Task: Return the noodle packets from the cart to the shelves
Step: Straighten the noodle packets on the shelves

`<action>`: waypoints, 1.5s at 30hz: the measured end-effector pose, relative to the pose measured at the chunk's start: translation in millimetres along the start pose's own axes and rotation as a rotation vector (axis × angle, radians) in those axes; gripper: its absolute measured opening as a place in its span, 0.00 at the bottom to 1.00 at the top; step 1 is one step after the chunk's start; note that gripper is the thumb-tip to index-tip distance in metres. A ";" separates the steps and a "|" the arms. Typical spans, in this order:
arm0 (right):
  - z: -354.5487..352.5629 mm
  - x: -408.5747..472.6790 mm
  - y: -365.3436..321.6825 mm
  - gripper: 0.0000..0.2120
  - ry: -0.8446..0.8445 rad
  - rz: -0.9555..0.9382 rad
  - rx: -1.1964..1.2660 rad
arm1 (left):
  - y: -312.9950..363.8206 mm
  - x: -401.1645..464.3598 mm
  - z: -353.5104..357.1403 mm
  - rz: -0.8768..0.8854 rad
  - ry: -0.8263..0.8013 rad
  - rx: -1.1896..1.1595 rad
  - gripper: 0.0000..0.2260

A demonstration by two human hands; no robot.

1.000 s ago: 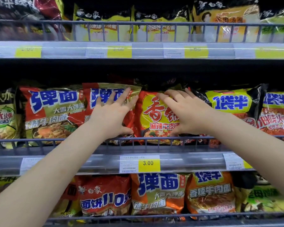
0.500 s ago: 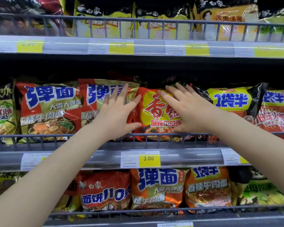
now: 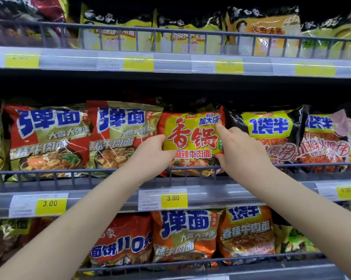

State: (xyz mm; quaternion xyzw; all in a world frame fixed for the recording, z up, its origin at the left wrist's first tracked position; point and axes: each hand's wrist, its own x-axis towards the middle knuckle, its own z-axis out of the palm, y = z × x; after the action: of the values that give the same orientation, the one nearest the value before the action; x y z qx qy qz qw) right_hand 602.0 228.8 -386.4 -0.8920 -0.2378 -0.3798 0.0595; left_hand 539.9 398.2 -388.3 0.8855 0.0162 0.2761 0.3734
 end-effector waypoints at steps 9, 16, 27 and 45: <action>1.5 13.3 14.9 0.27 -0.032 -0.046 0.088 | 3.2 -4.6 3.2 -0.023 0.053 -0.027 0.26; -0.1 11.9 9.1 0.23 -0.045 -0.023 0.055 | 4.4 -9.6 2.9 0.002 -0.015 0.028 0.27; -31.8 5.0 -42.9 0.15 0.038 -0.053 0.253 | -29.0 -20.2 -81.8 -0.050 0.408 0.276 0.20; 22.1 41.9 -116.0 0.21 -0.088 -0.005 0.619 | -53.1 -25.0 -93.5 -0.183 0.272 0.228 0.25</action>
State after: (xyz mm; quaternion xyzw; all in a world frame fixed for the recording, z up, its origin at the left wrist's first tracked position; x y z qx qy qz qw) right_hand 587.0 353.1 -381.1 -0.8464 -0.3466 -0.2506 0.3171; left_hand 481.3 491.6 -382.7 0.8715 0.1781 0.3542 0.2886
